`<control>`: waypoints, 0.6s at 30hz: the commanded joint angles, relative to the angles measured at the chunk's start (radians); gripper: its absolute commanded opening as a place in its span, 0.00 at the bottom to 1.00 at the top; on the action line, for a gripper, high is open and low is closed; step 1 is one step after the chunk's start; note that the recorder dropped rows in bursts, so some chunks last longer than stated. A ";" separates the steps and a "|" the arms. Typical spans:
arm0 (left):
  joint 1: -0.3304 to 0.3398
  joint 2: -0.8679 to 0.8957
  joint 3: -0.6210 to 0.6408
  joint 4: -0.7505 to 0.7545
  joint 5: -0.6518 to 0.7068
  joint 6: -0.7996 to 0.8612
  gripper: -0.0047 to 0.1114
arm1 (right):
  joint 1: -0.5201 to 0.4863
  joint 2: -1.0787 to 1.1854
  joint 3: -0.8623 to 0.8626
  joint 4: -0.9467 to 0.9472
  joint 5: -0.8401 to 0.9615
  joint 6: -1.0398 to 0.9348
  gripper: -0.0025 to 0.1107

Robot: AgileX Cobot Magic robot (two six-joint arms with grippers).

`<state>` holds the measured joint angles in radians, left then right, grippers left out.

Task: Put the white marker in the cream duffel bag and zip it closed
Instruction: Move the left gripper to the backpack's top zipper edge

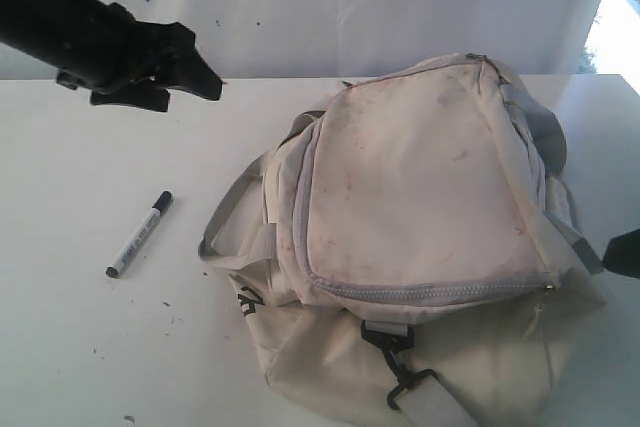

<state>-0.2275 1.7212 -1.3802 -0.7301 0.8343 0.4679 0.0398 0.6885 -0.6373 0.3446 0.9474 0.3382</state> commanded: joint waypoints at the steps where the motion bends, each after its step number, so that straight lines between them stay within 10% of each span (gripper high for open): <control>1: -0.007 0.145 -0.168 -0.054 0.071 -0.008 0.76 | 0.003 0.029 -0.001 0.092 -0.010 -0.055 0.56; 18: -0.035 0.562 -0.683 -0.289 0.142 0.074 0.76 | 0.003 0.212 -0.001 0.238 -0.081 -0.110 0.56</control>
<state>-0.2378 2.2445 -2.0158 -0.9654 0.9667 0.5252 0.0398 0.8805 -0.6373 0.5374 0.8989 0.2588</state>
